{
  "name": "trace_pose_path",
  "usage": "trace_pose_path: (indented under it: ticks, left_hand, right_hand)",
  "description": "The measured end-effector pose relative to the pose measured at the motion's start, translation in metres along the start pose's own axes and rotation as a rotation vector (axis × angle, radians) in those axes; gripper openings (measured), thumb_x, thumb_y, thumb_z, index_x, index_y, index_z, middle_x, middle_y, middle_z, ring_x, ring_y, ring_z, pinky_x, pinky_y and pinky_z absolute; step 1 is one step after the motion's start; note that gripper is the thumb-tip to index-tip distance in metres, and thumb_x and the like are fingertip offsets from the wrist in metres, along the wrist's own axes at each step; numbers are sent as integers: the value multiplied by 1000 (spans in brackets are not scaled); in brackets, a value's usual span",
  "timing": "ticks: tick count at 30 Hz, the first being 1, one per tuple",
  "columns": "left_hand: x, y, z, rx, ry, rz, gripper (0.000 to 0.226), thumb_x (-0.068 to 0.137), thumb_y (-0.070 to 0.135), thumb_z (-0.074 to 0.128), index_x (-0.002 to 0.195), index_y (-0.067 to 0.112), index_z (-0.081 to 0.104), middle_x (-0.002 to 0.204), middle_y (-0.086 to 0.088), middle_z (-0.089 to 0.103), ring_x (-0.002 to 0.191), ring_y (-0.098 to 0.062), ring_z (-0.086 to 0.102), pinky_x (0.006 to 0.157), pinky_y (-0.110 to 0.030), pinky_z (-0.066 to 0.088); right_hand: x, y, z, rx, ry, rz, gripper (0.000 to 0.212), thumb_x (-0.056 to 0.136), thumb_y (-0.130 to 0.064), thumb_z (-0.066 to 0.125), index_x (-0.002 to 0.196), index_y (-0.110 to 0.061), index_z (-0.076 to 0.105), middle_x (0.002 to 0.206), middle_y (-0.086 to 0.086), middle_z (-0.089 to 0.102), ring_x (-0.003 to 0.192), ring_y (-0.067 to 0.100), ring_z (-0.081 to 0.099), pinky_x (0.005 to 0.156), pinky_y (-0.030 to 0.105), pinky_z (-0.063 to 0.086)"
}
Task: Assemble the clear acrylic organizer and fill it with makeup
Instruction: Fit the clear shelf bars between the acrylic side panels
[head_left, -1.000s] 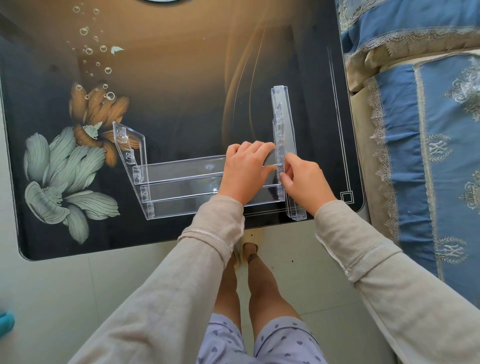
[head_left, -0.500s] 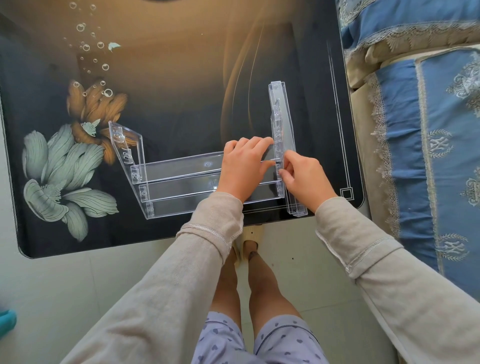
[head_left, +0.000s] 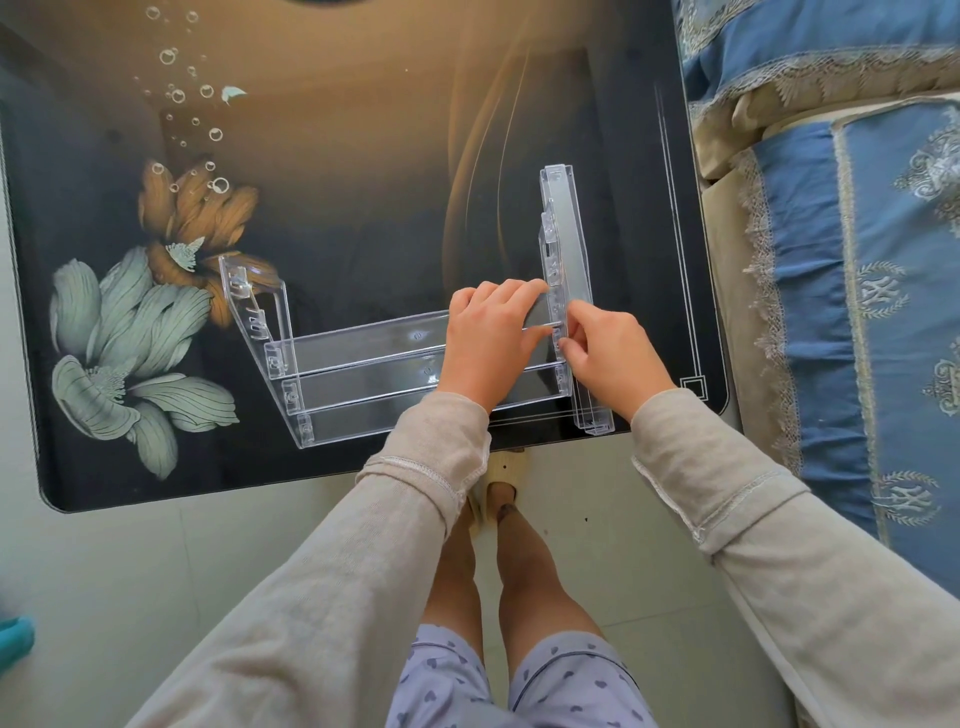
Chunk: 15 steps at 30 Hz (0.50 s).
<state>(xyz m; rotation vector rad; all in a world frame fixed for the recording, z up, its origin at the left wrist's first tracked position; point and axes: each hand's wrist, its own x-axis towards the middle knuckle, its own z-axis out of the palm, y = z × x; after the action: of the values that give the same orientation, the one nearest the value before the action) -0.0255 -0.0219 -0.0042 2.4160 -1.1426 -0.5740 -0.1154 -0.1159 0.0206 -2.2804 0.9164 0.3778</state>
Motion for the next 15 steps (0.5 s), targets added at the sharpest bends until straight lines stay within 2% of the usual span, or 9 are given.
trace_pose_path:
  ticks: [4,7,10,13,15]
  left_hand:
    - [0,-2,2,-5,-7,-7,39,86,30,61,123,18,57,122,-2,64,112,-24,56,101,-35,31]
    - [0,-1,4,6,-19,-7,40,87,30,60,124,19,56,124,-1,63,114,-23,55,101,-34,31]
    - [0,-2,6,15,-22,-17,40,87,30,60,125,20,55,126,-1,62,115,-23,54,102,-34,30]
    - [0,-2,9,26,-22,-26,40,87,30,60,126,20,55,127,0,62,116,-22,54,102,-34,29]
    - [0,-2,9,30,-20,-31,40,87,29,60,125,20,55,126,1,62,115,-22,54,102,-33,29]
  right_hand:
    - [-1,2,2,-30,24,-7,16,92,-16,52,80,-16,41,73,3,52,62,19,49,50,14,29]
    - [-2,2,4,-75,59,-7,7,92,-18,52,89,-12,53,74,2,51,63,18,49,48,11,26]
    - [-2,1,6,-104,84,4,14,92,-18,52,98,-6,57,74,2,50,63,18,47,48,13,27]
    - [-1,-1,6,-103,85,17,6,91,-15,51,88,-10,53,74,4,50,63,21,46,54,19,29]
    - [-1,-2,6,-95,82,32,12,91,-14,50,81,-16,44,75,8,55,63,24,46,54,21,31]
